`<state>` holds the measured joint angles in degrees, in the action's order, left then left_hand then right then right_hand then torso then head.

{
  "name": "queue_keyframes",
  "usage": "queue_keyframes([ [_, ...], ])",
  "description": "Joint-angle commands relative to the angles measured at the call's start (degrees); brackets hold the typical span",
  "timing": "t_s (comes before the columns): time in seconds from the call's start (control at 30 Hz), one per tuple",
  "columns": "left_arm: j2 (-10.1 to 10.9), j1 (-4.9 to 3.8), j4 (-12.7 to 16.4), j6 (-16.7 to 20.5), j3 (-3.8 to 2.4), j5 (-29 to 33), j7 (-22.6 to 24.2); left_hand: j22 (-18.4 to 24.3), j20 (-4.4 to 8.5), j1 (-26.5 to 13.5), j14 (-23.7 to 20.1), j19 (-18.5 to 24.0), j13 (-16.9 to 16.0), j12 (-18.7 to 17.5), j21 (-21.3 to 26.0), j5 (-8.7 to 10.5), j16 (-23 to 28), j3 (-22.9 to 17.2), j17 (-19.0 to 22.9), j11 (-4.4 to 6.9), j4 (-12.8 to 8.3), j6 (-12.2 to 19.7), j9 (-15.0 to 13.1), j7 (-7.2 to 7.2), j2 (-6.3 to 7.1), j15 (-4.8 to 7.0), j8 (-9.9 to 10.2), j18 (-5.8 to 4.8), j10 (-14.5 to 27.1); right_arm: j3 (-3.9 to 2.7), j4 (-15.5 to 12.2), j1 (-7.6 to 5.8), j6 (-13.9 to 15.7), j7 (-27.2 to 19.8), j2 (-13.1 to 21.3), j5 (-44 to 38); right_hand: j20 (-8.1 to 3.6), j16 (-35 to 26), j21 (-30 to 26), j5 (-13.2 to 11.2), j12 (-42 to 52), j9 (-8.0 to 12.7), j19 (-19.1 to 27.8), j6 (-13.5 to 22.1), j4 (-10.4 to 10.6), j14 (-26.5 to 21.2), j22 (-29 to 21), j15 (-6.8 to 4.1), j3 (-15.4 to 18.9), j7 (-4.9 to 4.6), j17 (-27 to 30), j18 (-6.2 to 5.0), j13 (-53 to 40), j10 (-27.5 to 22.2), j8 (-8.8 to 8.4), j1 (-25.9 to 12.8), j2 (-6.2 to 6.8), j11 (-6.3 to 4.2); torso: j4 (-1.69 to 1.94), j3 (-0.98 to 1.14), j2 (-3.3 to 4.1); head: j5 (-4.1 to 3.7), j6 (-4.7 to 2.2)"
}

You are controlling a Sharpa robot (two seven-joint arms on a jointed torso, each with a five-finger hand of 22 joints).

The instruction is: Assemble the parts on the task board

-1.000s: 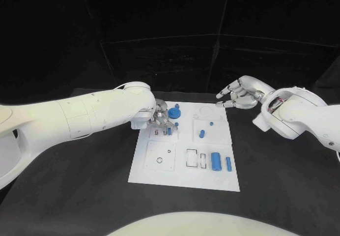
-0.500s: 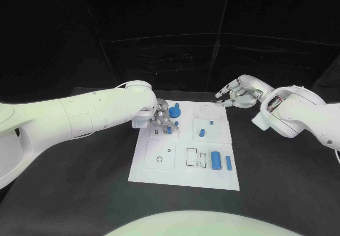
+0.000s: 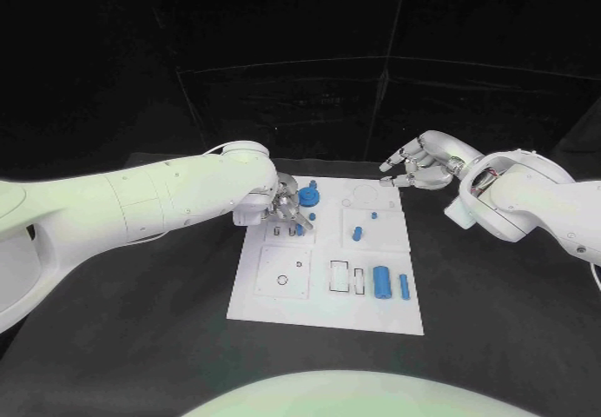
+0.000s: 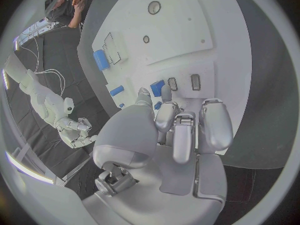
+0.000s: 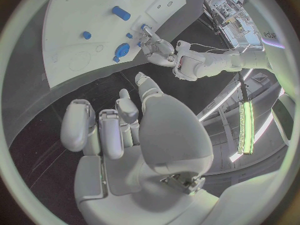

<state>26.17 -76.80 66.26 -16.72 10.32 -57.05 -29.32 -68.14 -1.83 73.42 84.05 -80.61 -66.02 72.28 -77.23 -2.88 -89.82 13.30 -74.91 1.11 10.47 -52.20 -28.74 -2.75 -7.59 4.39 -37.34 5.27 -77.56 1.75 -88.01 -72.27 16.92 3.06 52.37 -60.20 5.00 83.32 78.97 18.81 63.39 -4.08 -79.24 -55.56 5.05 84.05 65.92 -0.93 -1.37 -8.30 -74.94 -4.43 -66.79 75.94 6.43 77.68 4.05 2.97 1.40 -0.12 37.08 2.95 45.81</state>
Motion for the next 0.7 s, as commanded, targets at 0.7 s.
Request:
queue_keyframes([
  [0.7,0.21,-0.06,0.5,-0.45,-0.01,0.99,-0.4,-0.5,0.46,5.9,5.95,0.72,0.69,-0.84,-0.24,-2.05,-0.18,-14.18,-15.09,0.44,-6.57,1.23,1.22,0.11,-0.49,0.53,2.38,-0.78,1.0,-0.02,0.37,-0.12,-1.16,-0.24,-0.53,-0.14,-0.34,-0.19,-0.26,1.62,-0.1,0.09,0.12,0.01,0.1,3.31,0.0,-0.52,0.3,0.23,-2.83,-0.3,0.1,-0.09,0.45,0.57,-0.56,-0.09,0.02,0.02,-0.06,0.07,0.15],
])
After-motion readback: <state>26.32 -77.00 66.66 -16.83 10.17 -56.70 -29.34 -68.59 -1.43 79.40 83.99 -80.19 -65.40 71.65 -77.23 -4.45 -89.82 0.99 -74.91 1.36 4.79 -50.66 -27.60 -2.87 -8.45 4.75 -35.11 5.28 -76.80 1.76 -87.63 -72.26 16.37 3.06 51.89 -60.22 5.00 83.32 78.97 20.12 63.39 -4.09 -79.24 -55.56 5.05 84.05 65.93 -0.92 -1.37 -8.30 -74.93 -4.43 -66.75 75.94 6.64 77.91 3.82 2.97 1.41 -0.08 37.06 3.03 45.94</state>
